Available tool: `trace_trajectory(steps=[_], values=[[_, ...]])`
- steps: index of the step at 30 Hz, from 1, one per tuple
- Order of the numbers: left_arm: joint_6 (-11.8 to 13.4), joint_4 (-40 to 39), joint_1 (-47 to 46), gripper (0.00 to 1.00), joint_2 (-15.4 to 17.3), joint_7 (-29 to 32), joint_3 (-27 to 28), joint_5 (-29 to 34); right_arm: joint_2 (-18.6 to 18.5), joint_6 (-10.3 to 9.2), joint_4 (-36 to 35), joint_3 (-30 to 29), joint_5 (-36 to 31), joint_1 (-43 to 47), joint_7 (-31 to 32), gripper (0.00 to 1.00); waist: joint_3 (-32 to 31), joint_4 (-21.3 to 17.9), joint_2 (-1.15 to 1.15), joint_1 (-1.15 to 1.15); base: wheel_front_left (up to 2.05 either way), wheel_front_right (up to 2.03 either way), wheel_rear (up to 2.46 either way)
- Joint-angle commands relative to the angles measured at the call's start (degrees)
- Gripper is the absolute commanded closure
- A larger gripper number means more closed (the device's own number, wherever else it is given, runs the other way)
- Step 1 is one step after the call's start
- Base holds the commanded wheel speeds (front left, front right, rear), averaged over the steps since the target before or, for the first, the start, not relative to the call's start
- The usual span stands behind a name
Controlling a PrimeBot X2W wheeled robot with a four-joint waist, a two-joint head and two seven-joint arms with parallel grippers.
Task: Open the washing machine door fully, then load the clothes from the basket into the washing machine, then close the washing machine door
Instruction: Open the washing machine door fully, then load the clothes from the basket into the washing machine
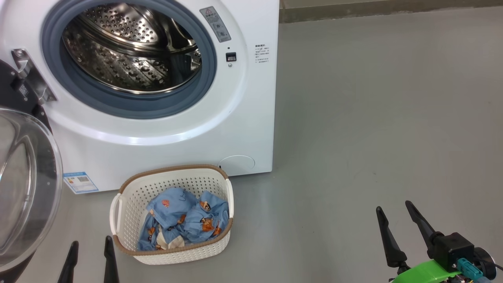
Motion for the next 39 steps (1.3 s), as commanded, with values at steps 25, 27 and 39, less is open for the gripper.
trace_trajectory(steps=[25,27,39], values=[[-0.58,-0.29,-2.03,0.0,0.86,-0.31,1.98,-0.62,-0.12,0.09,-1.19,0.9,-0.74,-0.69,-0.68,0.0,0.25,0.37,0.0,0.0,0.0,0.0,0.0],[-0.63,-0.21,-2.08,0.0,0.86,-0.31,2.04,-0.57,-0.09,0.09,-1.21,0.89,-0.77,-0.67,-0.68,0.0,0.23,0.41,0.0,0.0,0.0,0.0,0.0],[-1.05,0.35,-2.18,0.0,0.86,-0.31,2.36,-0.2,-0.06,0.09,-1.17,1.0,-0.75,-0.53,-0.68,0.0,0.07,0.61,0.0,0.0,0.21,-0.21,0.0]])
